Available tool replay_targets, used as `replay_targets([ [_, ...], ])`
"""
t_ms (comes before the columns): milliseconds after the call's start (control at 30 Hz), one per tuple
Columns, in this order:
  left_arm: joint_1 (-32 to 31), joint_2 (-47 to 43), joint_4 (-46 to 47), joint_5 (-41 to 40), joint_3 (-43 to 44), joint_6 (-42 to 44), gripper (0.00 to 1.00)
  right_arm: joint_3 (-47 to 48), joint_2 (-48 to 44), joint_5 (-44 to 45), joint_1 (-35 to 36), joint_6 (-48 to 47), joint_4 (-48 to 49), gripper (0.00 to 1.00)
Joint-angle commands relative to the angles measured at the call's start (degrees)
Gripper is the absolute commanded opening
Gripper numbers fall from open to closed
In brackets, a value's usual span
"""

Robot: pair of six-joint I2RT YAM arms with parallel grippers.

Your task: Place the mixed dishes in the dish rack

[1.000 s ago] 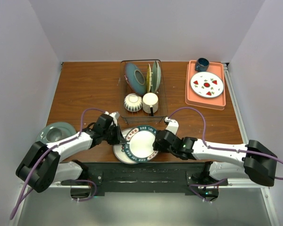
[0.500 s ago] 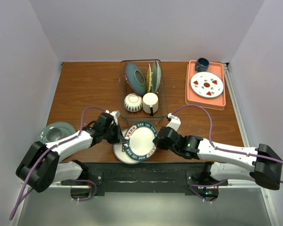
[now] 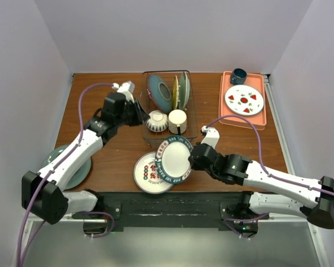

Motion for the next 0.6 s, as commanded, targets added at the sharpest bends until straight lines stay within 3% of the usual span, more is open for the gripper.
replay_targets([
  [0, 6.08, 5.19, 3.33, -1.32, 5.97, 0.81, 0.25, 13.01, -1.42, 5.45, -0.03, -4.9, 1.34, 0.0],
  [200, 8.73, 17.04, 3.43, -3.58, 13.88, 0.2, 0.27, 20.14, -2.47, 7.64, -0.03, -8.59, 0.71, 0.0],
  [300, 9.34, 20.74, 2.73, -6.4, 16.87, -0.33, 0.28, 25.05, -0.02, 12.73, 0.06, -13.32, 2.91, 0.0],
  [567, 13.3, 20.85, 4.49, -6.76, 16.18, -2.7, 0.36, 39.13, 19.11, 26.44, -0.2, -35.56, 17.05, 0.0],
])
